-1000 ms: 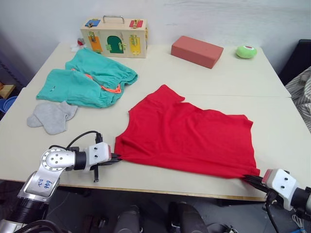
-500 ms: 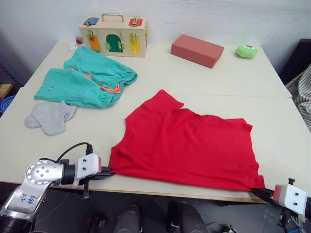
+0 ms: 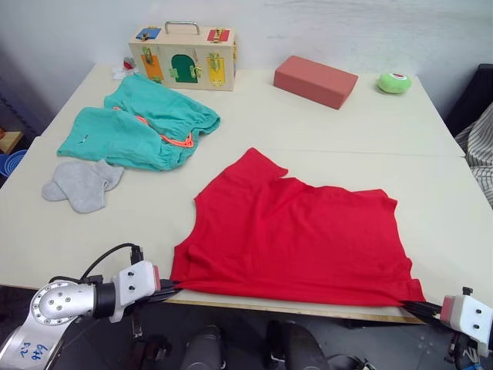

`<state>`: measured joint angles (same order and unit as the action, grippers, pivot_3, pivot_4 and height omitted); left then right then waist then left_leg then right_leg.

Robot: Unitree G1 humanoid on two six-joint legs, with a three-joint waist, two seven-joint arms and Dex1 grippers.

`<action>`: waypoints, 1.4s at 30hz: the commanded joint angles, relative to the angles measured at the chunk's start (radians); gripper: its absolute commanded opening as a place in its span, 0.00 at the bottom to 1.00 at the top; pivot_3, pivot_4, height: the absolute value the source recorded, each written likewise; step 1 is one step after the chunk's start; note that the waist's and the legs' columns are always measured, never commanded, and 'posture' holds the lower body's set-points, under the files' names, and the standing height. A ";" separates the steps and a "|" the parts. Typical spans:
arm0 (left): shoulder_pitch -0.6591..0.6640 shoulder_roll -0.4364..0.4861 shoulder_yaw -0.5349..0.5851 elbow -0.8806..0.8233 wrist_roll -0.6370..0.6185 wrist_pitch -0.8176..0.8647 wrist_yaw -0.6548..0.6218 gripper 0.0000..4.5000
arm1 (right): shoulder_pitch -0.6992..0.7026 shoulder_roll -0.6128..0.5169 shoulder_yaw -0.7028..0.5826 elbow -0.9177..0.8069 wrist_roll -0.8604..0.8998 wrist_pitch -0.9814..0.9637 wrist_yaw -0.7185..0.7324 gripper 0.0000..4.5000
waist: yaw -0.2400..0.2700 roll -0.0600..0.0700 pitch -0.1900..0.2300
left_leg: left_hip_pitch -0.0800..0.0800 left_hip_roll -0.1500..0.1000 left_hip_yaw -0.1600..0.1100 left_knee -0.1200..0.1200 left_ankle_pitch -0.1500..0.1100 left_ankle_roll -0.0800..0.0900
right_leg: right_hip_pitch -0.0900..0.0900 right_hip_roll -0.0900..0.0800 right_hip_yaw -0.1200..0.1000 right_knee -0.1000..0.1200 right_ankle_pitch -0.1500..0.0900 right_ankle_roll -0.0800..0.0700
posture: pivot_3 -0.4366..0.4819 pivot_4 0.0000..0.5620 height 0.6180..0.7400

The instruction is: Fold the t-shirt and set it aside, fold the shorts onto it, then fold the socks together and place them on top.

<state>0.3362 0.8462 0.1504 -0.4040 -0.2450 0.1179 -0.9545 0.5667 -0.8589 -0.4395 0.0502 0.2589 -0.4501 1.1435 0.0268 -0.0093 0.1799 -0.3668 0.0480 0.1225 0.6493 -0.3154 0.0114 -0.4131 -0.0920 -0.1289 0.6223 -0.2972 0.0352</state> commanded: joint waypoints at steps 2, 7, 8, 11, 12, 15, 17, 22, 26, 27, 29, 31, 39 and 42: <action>0.030 0.007 0.049 -0.035 -0.025 0.012 -0.007 0.06 | 0.022 0.011 -0.014 0.013 0.039 0.065 -0.005 0.00 | 0.000 0.000 0.000 | 0.000 0.000 0.000 0.000 0.000 0.000 | 0.000 0.000 0.000 0.000 0.000 0.000 | 0.48 0.27 1.00; 0.031 0.015 0.075 -0.048 -0.048 0.031 -0.021 0.37 | 0.049 0.007 -0.018 -0.057 0.095 0.136 0.018 0.21 | 0.001 0.000 0.000 | 0.000 0.000 0.000 0.000 0.000 0.000 | 0.000 0.000 0.000 0.000 0.000 0.000 | 0.48 0.27 1.00; 0.035 0.020 0.085 -0.055 -0.062 0.046 -0.029 0.44 | 0.057 0.006 -0.026 -0.075 0.103 0.151 0.015 0.28 | 0.001 0.000 0.000 | 0.000 0.000 -0.001 0.000 0.000 0.000 | 0.000 0.000 0.000 0.000 0.000 0.000 | 0.48 0.27 1.00; 0.059 0.063 0.141 -0.080 -0.134 0.131 -0.084 0.65 | 0.160 -0.029 -0.073 -0.214 0.197 0.297 0.076 0.51 | 0.000 0.001 0.000 | 0.000 0.000 -0.001 0.000 0.000 0.000 | 0.000 0.000 -0.001 0.000 0.000 -0.001 | 0.48 0.27 1.00; 0.062 0.077 0.160 -0.084 -0.160 0.164 -0.100 0.71 | 0.210 -0.044 -0.093 -0.274 0.236 0.358 0.107 0.58 | 0.001 0.004 0.001 | -0.001 0.000 -0.001 0.000 0.000 0.000 | -0.001 0.000 -0.001 0.000 -0.001 -0.001 | 0.48 0.27 1.00; 0.009 0.141 0.237 -0.069 -0.357 0.378 -0.157 0.92 | 0.232 -0.068 -0.208 -0.392 0.363 0.485 0.121 0.81 | 0.000 0.003 0.002 | -0.001 0.000 -0.001 -0.001 0.000 0.000 | -0.001 0.000 -0.001 0.001 -0.001 -0.001 | 0.48 0.27 1.00; -0.100 0.169 0.240 -0.026 -0.457 0.494 -0.157 1.00 | 0.144 -0.090 -0.239 -0.385 0.431 0.589 0.069 0.98 | -0.005 -0.002 0.004 | -0.001 0.001 -0.002 0.002 0.000 0.000 | 0.000 0.000 -0.001 0.001 -0.001 -0.001 | 0.48 0.27 1.00; -0.539 0.129 0.085 0.197 -0.431 0.584 -0.091 1.00 | -0.186 -0.143 -0.164 -0.204 0.394 0.684 -0.017 0.99 | -0.003 -0.003 0.007 | -0.001 -0.001 -0.002 0.004 0.004 -0.002 | 0.003 0.000 0.001 -0.005 0.004 -0.007 | 0.48 0.27 1.00; -0.860 0.048 -0.085 0.447 -0.277 0.515 -0.083 1.00 | -0.497 -0.170 -0.012 0.022 0.299 0.723 -0.058 0.99 | 0.001 -0.004 0.008 | -0.003 -0.004 -0.001 0.003 0.008 0.002 | 0.000 0.000 0.000 0.000 0.009 0.002 | 0.48 0.27 1.00; -0.915 0.028 -0.114 0.502 -0.237 0.485 -0.079 1.00 | -0.565 -0.170 0.025 0.079 0.268 0.725 -0.065 0.99 | -0.001 -0.004 0.008 | -0.004 -0.004 -0.001 0.003 0.010 -0.002 | -0.001 0.000 0.000 0.000 0.009 0.002 | 0.48 0.27 1.00; -1.030 -0.021 -0.181 0.631 -0.161 0.444 -0.081 1.00 | -0.746 -0.152 0.100 0.229 0.221 0.763 -0.094 0.99 | -0.004 -0.005 0.009 | -0.004 -0.004 0.001 0.003 0.012 -0.005 | -0.002 0.000 0.000 0.001 0.008 0.002 | 0.48 0.27 1.00; -1.144 -0.089 -0.232 0.785 -0.091 0.410 -0.061 1.00 | -0.938 -0.122 0.172 0.390 0.163 0.775 -0.123 0.99 | -0.009 -0.005 0.009 | -0.005 -0.004 0.004 0.003 0.012 -0.005 | -0.004 0.001 0.001 0.002 0.007 0.002 | 0.48 0.27 1.00; -1.469 -0.313 -0.270 1.359 0.069 0.300 0.040 1.00 | -1.421 -0.026 0.353 0.870 -0.001 0.827 -0.057 0.99 | -0.029 -0.009 0.013 | -0.009 -0.001 0.017 0.011 0.012 -0.006 | -0.010 0.010 0.006 0.007 0.008 0.003 | 0.48 0.27 1.00; -1.536 -0.365 -0.260 1.506 0.108 0.257 0.087 1.00 | -1.530 -0.005 0.374 1.005 -0.041 0.878 -0.041 0.99 | -0.032 -0.010 0.013 | -0.010 -0.001 0.022 0.013 0.012 -0.005 | -0.016 0.009 0.014 0.014 0.008 0.003 | 0.48 0.27 1.00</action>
<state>-1.1666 0.4826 -0.1321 1.0499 -0.1584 0.4099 -0.8908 -0.9269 -0.8490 -0.0624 1.0029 0.2355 0.4006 1.0901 -0.0052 -0.0197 0.1932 -0.3767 0.0473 0.1453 0.6633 -0.3030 0.0059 -0.4291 -0.0826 -0.1140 0.6377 -0.2894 0.0384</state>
